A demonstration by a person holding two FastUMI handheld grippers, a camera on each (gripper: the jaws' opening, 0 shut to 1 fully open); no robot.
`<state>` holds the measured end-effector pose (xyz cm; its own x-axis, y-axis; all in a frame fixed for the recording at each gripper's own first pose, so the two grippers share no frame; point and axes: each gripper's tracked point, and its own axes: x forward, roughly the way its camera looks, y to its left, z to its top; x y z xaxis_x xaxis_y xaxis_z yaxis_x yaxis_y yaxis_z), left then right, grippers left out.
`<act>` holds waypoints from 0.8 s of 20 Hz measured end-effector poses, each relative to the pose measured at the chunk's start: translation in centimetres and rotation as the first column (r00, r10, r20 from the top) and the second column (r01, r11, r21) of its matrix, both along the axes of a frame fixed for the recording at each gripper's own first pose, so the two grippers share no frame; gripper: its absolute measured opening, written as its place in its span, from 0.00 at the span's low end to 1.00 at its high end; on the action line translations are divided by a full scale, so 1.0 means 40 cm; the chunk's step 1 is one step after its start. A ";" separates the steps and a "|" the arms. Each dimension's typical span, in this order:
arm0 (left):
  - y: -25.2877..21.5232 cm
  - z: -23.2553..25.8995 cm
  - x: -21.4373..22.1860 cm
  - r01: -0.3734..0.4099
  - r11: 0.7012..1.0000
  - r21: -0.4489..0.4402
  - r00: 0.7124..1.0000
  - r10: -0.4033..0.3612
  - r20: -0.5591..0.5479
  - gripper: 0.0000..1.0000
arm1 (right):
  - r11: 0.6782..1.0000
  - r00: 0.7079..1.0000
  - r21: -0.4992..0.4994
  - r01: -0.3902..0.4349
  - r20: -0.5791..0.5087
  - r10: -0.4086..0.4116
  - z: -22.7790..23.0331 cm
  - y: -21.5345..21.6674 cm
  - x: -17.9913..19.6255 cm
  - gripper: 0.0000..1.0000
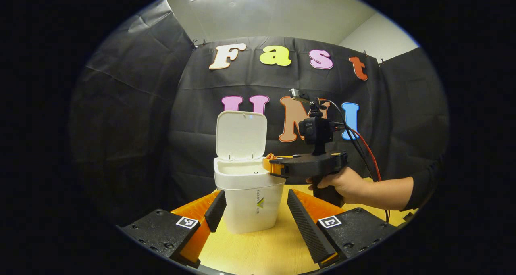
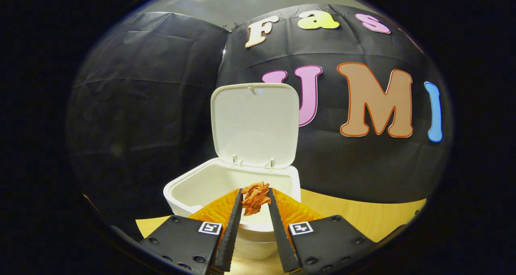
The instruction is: Press the lid of the desktop garbage bin to open it, pick up the crumpled paper on the desktop and throw it into the bin, then pick up the pop can on the desktop and drop it into the bin, and finally close the garbage bin lid.
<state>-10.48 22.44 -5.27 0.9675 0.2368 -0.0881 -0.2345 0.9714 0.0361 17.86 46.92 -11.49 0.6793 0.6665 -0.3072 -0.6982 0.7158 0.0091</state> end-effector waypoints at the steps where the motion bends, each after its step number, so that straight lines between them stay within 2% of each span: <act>1: 0.004 -0.004 -0.002 -0.002 1.000 -0.001 1.000 0.002 -0.002 0.92 | 1.000 1.000 -0.010 0.004 0.004 -0.004 -0.004 -0.001 0.003 0.65; 4: 0.002 -0.006 -0.003 -0.001 1.000 -0.006 1.000 0.001 0.001 0.92 | 1.000 0.999 -0.016 0.010 0.030 -0.010 0.006 -0.015 -0.004 0.87; 10: -0.067 -0.031 0.044 0.048 0.999 -0.024 0.999 -0.048 0.003 0.94 | 0.996 0.983 0.046 0.077 0.163 -0.083 0.141 -0.187 -0.036 0.88; 11: -0.086 -0.037 0.054 0.062 0.998 -0.030 0.998 -0.062 0.002 0.94 | 0.994 0.980 0.054 0.090 0.173 -0.098 0.161 -0.228 -0.042 0.84; 12: -0.105 -0.041 0.066 0.075 0.997 -0.033 0.997 -0.075 0.001 0.94 | 0.992 0.977 0.065 0.106 0.177 -0.116 0.176 -0.271 -0.046 0.91; 13: -0.124 -0.045 0.078 0.089 0.995 -0.034 0.996 -0.090 0.000 0.94 | 0.989 0.975 0.079 0.122 0.178 -0.135 0.196 -0.312 -0.050 0.88; 16: -0.191 -0.056 0.117 0.138 0.990 -0.030 0.990 -0.139 -0.002 0.93 | 0.977 0.960 0.115 0.182 0.194 -0.202 0.243 -0.453 -0.064 0.91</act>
